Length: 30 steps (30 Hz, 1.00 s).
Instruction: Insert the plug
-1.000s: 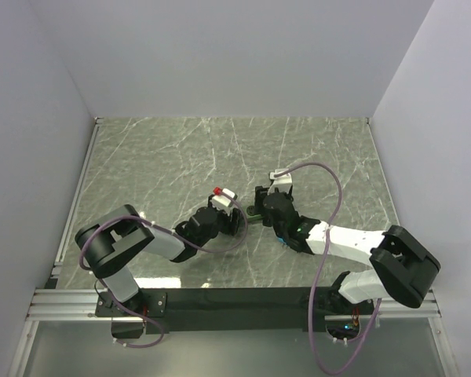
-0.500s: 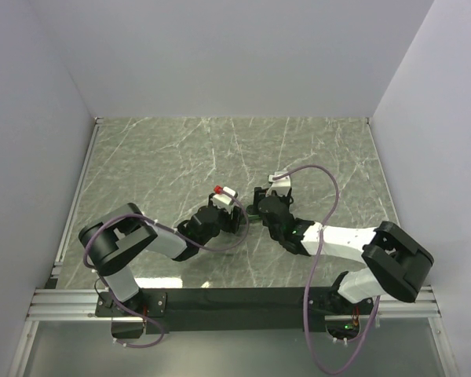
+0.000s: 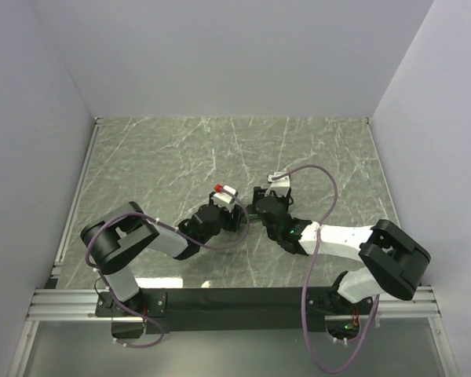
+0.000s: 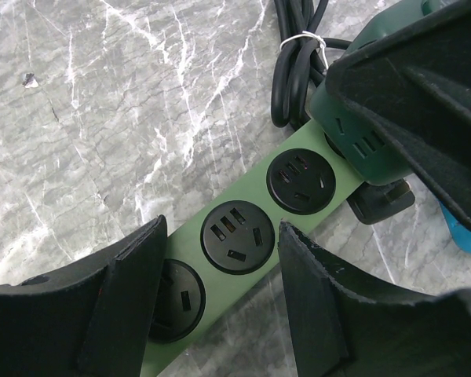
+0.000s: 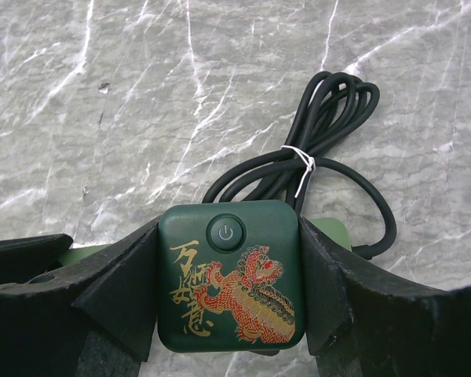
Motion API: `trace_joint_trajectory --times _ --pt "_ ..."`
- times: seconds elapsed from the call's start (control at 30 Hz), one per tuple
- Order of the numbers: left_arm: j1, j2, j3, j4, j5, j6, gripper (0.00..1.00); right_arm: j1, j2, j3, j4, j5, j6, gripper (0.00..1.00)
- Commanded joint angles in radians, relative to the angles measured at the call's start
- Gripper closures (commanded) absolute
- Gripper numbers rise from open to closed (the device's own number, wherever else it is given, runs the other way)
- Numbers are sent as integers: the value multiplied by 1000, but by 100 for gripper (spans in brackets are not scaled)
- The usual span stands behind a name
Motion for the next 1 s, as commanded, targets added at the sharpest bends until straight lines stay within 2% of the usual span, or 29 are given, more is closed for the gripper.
trace_joint_trajectory --times 0.0,0.43,0.97 --pt "0 24 -7 -88 36 -1 36 37 96 -32 -229 -108 111 100" --pt "8 23 -11 -88 48 -3 36 52 119 -36 -263 -107 179 100" --pt "28 27 -15 -80 68 -10 36 81 251 -32 -264 -116 248 100"
